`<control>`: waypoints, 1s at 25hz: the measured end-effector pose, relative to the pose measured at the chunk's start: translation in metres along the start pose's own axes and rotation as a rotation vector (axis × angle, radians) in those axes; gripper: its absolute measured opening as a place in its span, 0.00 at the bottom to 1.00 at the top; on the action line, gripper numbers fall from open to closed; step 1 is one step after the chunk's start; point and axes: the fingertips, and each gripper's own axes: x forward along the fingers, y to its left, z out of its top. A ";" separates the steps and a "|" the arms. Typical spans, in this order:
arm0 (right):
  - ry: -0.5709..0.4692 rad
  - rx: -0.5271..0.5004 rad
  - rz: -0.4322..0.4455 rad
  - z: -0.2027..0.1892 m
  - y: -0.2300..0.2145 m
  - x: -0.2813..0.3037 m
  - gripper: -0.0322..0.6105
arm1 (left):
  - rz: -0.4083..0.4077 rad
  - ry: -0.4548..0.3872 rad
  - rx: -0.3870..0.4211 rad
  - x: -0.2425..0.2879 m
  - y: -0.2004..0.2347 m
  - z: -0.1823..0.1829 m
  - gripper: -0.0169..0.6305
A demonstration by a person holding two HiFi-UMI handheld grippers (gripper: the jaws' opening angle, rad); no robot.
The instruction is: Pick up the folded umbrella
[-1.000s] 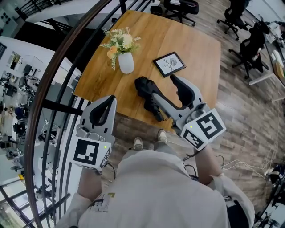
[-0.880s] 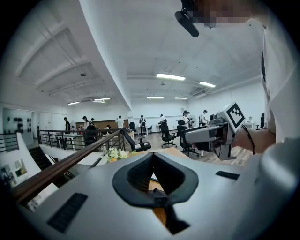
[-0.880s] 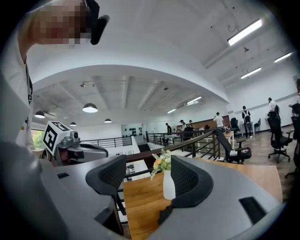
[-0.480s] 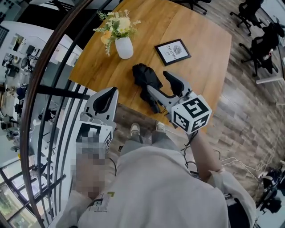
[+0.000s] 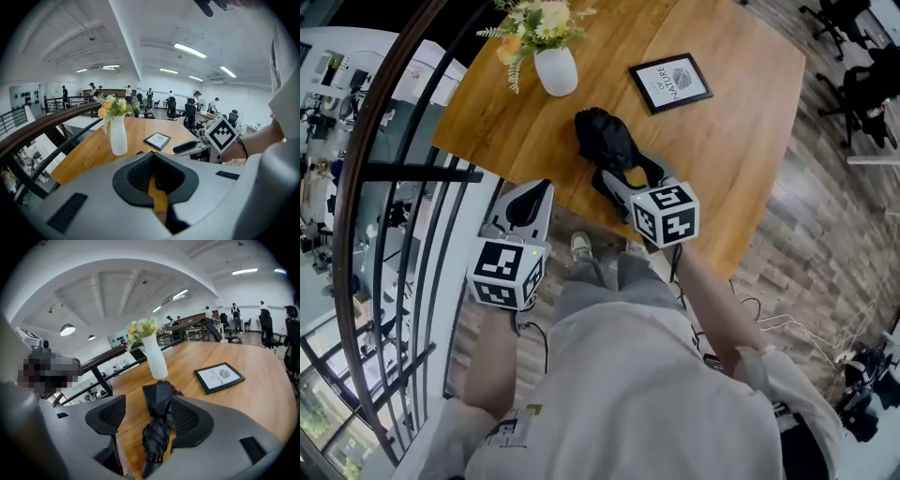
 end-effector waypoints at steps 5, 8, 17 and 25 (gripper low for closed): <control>0.100 0.092 -0.044 -0.053 -0.008 0.030 0.53 | -0.028 0.053 -0.043 0.013 -0.002 -0.033 0.05; 0.138 0.134 -0.077 -0.075 -0.011 0.041 0.55 | -0.061 0.090 -0.057 0.018 -0.009 -0.052 0.05; 0.245 0.167 -0.170 -0.121 -0.019 0.072 0.60 | -0.064 0.136 -0.113 0.006 0.000 -0.090 0.05; 0.289 0.212 -0.178 -0.131 -0.027 0.077 0.44 | -0.053 0.134 -0.128 -0.007 0.007 -0.099 0.05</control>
